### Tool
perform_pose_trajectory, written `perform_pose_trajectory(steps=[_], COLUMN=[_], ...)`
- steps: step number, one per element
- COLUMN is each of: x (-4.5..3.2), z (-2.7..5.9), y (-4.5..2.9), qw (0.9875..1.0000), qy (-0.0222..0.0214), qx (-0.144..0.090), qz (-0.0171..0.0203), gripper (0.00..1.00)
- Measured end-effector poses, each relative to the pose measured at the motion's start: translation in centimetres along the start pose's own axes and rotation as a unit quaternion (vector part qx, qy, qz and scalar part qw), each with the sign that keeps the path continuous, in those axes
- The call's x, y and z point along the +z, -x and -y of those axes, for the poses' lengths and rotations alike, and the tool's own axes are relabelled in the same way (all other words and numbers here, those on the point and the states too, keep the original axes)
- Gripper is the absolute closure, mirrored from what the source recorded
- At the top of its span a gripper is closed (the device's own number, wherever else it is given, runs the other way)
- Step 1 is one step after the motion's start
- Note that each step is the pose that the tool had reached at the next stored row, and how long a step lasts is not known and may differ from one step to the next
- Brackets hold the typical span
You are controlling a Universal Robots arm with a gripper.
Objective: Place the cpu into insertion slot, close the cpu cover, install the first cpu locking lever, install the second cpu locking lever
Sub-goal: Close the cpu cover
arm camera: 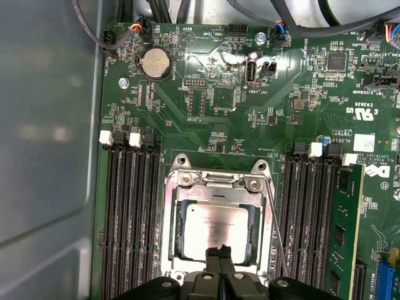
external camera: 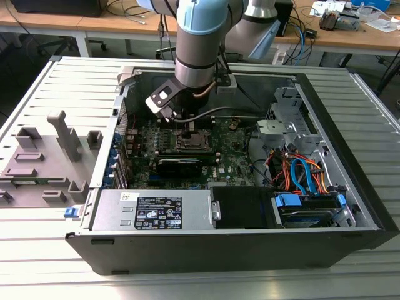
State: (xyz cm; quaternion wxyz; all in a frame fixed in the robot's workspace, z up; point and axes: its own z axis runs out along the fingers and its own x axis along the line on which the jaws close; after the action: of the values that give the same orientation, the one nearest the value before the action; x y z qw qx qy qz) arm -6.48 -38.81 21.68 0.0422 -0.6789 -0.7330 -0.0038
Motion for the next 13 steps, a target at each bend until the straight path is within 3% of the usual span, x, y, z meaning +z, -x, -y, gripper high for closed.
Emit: perform_pose_trajectory(steps=[8,13], x=[-0.07,-0.3], z=[-1.2,-1.42], y=[0.09,0.09], qw=[1.0,1.0], qy=[-0.008,-0.009], qx=[0.001,0.001], qz=[-0.0007,-0.0008], gripper=[0.89,0.89])
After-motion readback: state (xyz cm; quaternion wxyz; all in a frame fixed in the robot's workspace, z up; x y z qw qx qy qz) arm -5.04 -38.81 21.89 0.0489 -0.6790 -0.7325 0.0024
